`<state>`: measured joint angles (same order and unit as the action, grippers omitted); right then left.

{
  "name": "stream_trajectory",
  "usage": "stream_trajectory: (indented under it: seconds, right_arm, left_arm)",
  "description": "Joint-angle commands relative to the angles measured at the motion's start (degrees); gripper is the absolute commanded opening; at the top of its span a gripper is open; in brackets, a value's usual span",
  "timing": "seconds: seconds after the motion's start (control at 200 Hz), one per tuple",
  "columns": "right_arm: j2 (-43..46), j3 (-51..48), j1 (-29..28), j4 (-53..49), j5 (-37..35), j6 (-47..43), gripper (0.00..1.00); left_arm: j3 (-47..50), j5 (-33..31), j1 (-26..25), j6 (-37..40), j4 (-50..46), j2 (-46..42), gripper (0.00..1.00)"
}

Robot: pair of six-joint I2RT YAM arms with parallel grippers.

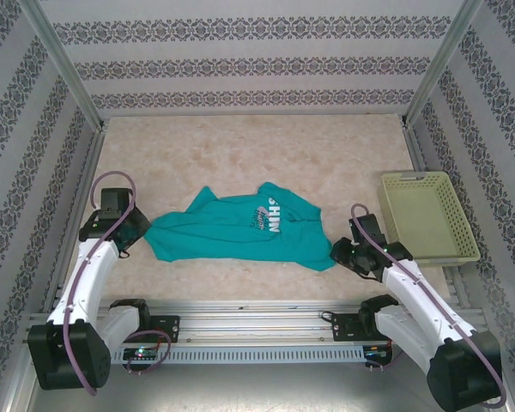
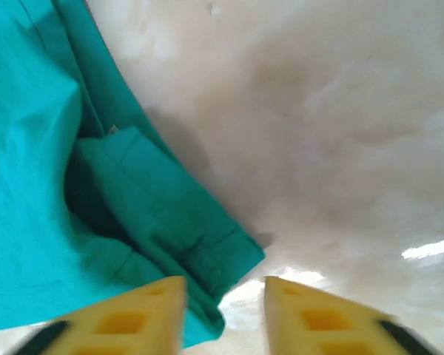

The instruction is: Fold the inside-out t-shirt

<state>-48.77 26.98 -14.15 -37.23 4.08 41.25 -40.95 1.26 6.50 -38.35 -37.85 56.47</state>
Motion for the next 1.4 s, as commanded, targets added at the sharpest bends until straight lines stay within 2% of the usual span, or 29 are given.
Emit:
stream_trajectory:
  seconds: [0.0, 0.075, 0.28, 0.45, 0.555, 0.689, 0.769, 0.829, 0.969, 1.099, 1.239, 1.394]
  right_arm:
    - [0.41, 5.79, -0.35, 1.18, -5.03, -2.57, 0.55]
    - [-3.11, 8.96, -0.35, 3.08, -5.33, -3.74, 0.59]
    - [-18.44, 13.74, -0.17, 10.93, -2.24, -4.36, 0.56]
    - [-30.26, 16.05, -1.64, 17.37, 3.2, -4.53, 0.57]
    - [-35.33, 15.83, -1.54, 22.91, 8.9, -3.05, 0.6]
    - [-38.91, 17.61, -1.58, 25.24, 10.54, -4.26, 0.51]
    - [-39.89, 19.49, -1.74, 24.83, 11.74, -5.03, 0.34]
    - [-39.37, 20.89, -2.39, 23.2, 10.27, -6.01, 0.21]
    - [-35.38, 23.28, -4.42, 17.81, 4.01, -8.79, 0.0]
    - [-28.24, 22.35, -5.42, 14.37, 0.74, -10.25, 0.0]
    - [-15.08, 17.01, -8.82, 10.51, -2.92, -10.63, 0.0]
    - [-1.35, 6.44, -10.63, 4.39, -3.5, -3.12, 0.0]
  left_arm:
    - [0.73, -1.09, 0.7, -2.06, 2.28, -2.4, 0.0]
    - [0.93, -1.52, 0.71, -2.42, 2.33, -3.02, 0.0]
    - [0.58, -3.01, 0.73, -1.92, 1.55, -3.58, 0.0]
    - [1.0, -1.94, 0.74, -1.53, 2.56, -2.37, 0.0]
    - [1.07, -0.96, 0.79, -1.47, 3.12, -1.23, 0.0]
    - [1.05, -0.34, 0.8, -1.19, 3.57, -0.61, 0.0]
    - [0.99, -0.51, 0.79, -1.03, 3.49, -0.53, 0.0]
    - [0.79, -0.56, 0.79, -0.81, 3.32, -0.48, 0.0]
    - [0.39, -0.66, 0.79, -0.67, 2.91, -0.48, 0.0]
    - [0.34, -0.97, 0.79, -0.76, 2.54, -1.07, 0.0]
    - [0.66, -2.49, 0.88, -1.1, 1.65, -2.51, 0.0]
    - [2.59, -5.65, 1.31, -2.26, 1.21, -5.22, 0.0]
